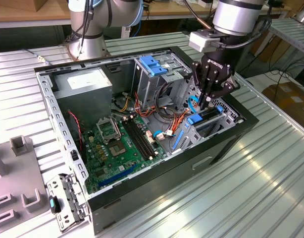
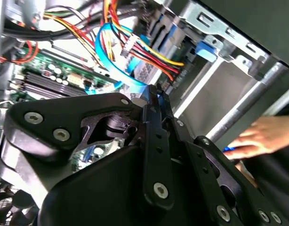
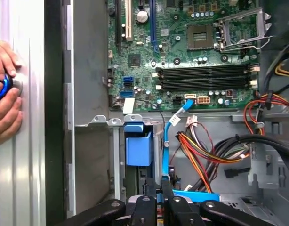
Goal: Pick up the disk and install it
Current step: 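Insert the second disk wire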
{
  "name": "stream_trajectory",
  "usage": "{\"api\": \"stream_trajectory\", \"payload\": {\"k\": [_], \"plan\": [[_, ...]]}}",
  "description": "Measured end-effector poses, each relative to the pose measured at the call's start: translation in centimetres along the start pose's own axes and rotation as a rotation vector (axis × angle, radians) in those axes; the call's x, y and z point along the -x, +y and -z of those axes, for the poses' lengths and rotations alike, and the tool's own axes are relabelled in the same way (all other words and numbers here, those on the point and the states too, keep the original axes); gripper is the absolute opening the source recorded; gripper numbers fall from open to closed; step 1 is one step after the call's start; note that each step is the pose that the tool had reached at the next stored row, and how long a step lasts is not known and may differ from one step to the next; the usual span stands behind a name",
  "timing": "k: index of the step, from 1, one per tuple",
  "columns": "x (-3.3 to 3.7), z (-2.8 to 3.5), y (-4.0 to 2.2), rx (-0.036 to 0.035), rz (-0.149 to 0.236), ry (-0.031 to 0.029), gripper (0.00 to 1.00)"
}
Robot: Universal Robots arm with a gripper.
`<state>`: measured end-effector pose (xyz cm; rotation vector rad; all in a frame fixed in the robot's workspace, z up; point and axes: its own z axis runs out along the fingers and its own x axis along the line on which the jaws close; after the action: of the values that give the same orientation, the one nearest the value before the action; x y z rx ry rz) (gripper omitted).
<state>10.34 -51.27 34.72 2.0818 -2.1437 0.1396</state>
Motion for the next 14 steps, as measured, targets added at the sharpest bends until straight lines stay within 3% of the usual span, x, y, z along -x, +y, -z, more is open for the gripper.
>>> {"api": "stream_trajectory", "payload": {"k": [1, 2, 4, 6, 7, 12, 14], "plan": [[-0.09, -0.01, 0.0, -0.0012, 0.0, -0.0106, 0.16], [-0.24, -0.05, 0.0, -0.0027, 0.001, -0.0288, 0.16], [-0.51, -0.09, -0.01, -0.0059, 0.001, -0.0511, 0.16], [-0.83, -0.15, 0.0, -0.0087, 0.001, -0.0681, 0.16], [-0.94, -0.14, 0.01, -0.0109, 0.001, -0.0715, 0.16], [-1.31, 0.56, 0.04, -0.0131, 0.001, -0.0775, 0.16], [-1.96, 0.46, 0.01, -0.0128, 0.001, -0.0886, 0.16]]}}
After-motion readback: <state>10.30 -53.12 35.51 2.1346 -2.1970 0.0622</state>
